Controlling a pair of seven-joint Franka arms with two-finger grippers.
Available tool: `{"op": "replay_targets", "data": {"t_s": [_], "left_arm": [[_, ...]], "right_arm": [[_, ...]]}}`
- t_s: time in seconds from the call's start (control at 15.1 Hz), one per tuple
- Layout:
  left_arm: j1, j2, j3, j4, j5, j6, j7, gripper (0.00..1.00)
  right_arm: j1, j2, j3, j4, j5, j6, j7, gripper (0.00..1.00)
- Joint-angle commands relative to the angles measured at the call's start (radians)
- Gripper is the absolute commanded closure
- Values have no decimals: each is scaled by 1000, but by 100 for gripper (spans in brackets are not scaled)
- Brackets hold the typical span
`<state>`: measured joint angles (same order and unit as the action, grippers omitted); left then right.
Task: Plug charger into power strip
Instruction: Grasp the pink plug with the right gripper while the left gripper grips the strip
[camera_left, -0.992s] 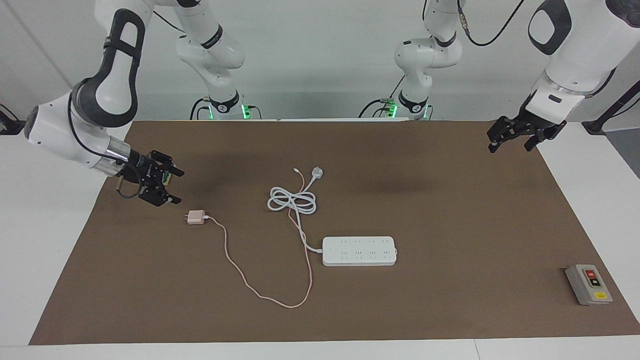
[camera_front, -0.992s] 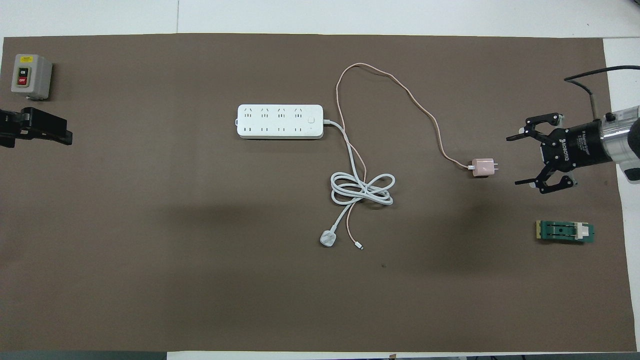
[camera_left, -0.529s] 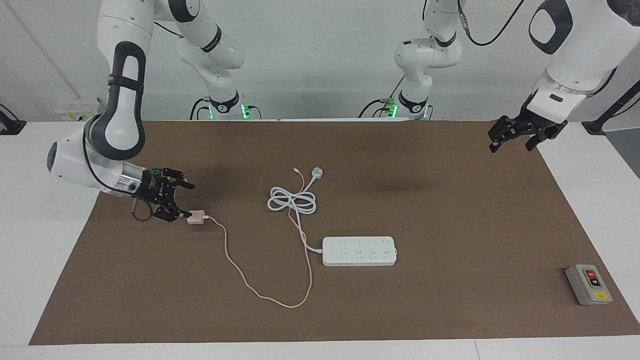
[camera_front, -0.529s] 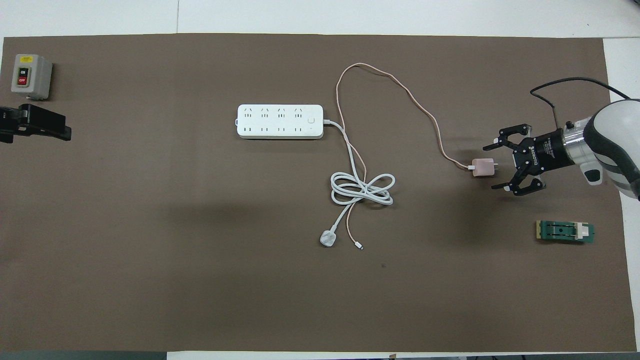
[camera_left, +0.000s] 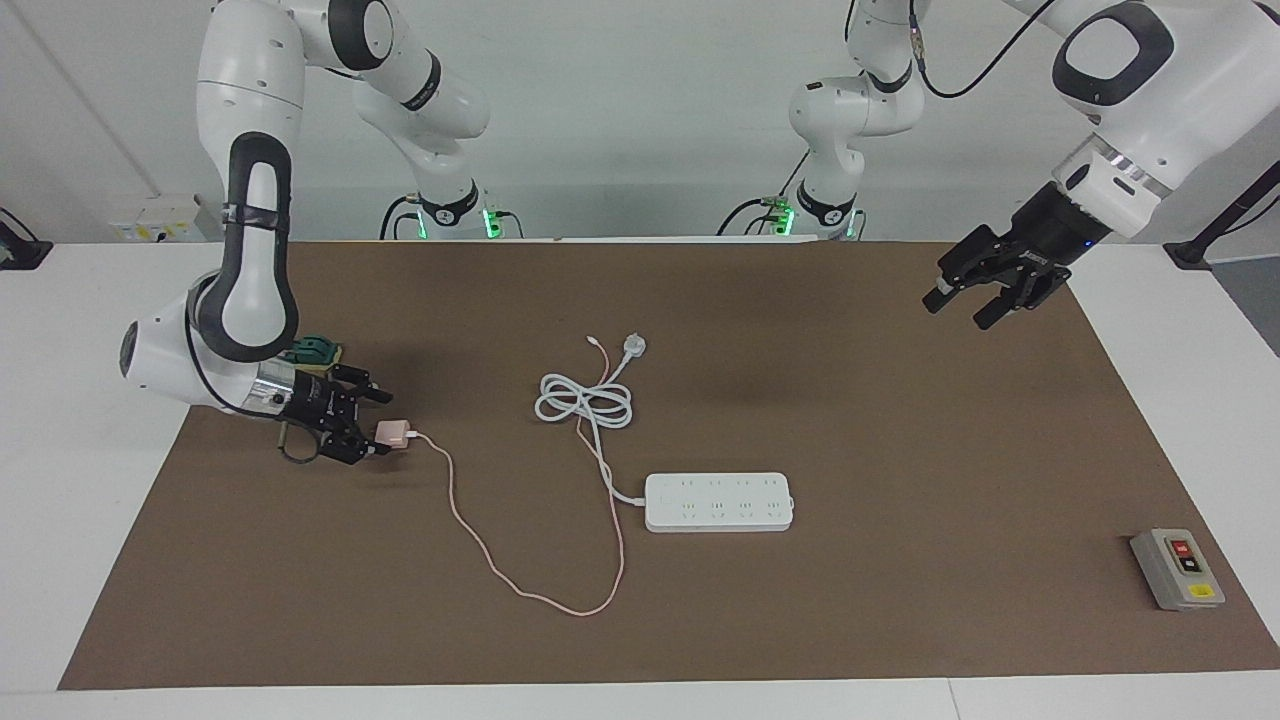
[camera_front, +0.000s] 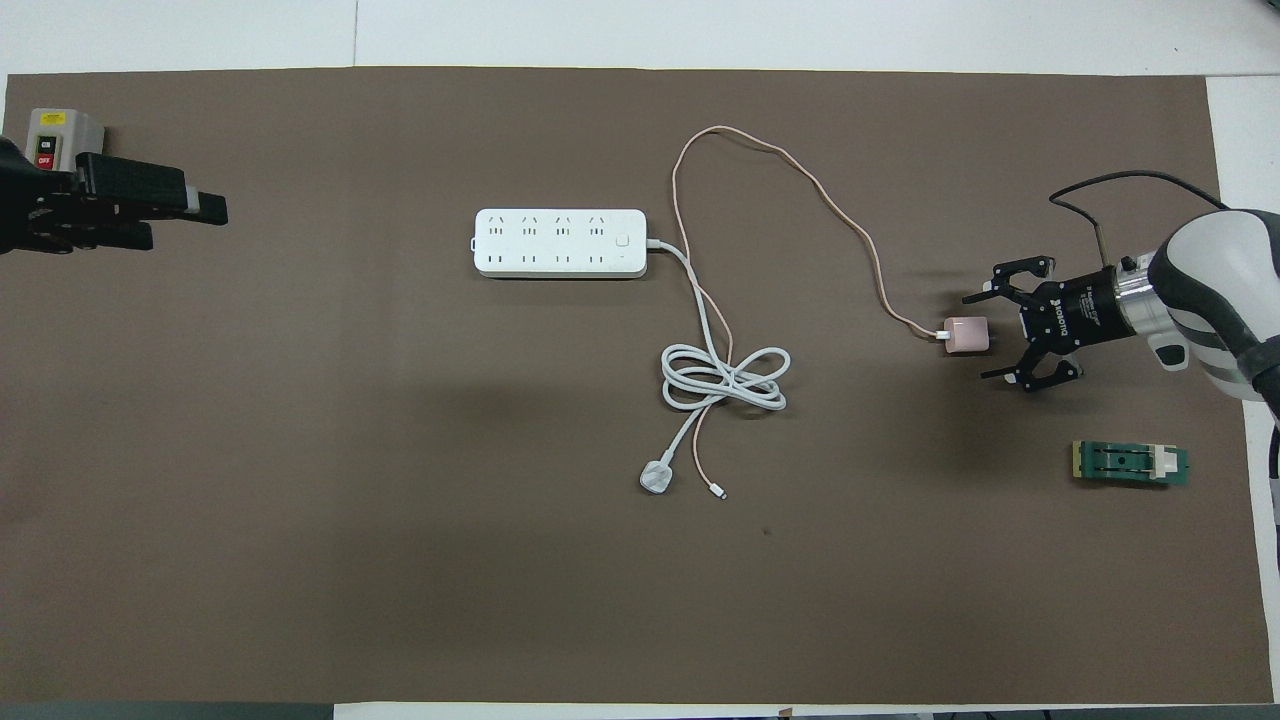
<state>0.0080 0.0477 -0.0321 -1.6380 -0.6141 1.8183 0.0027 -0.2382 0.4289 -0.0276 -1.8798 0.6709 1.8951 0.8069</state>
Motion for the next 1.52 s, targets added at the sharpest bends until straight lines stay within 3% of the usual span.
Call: {"op": "replay_targets", "data": {"t_s": [0.0,0.13,0.4,0.66,0.79,0.93,0.99,1.06,1.12,1.26,1.46], "left_arm": [[-35,-37,-6,-112,-155,102,16,0],[-46,-11,-6,-154,-369,119,81,0],[-140,35,-5,-235,-680,177,299,0],[-201,106,-6,-246,-869,194,422,0],[-207,148,-6,-240,-891,170,448,0],[-181,243,-5,-232,-981,57,567,0],[-162,306,-3,-205,-1012,-1,621,0],[-149,349,-5,-180,-1010,-26,644,0],[-148,360,-5,-175,-1012,-27,652,0],[-160,374,-14,-184,-1105,-69,654,0],[-181,382,-14,-193,-1132,-70,662,0]], "right_arm": [[-15,-6,9,-22,32,41,-40,0],[-13,-6,9,-27,33,53,-40,0],[-10,-6,9,-41,33,80,-52,0],[-1,-7,11,-67,33,119,-86,0],[-1,-7,9,-67,35,119,-87,0],[0,-7,11,-68,35,122,-92,47],[2,-9,9,-68,35,124,-92,64],[2,-9,11,-68,35,127,-92,87],[4,-9,9,-68,33,134,-97,100],[19,-9,9,-70,35,137,-94,100],[20,-10,11,-44,32,114,-69,100]]}}
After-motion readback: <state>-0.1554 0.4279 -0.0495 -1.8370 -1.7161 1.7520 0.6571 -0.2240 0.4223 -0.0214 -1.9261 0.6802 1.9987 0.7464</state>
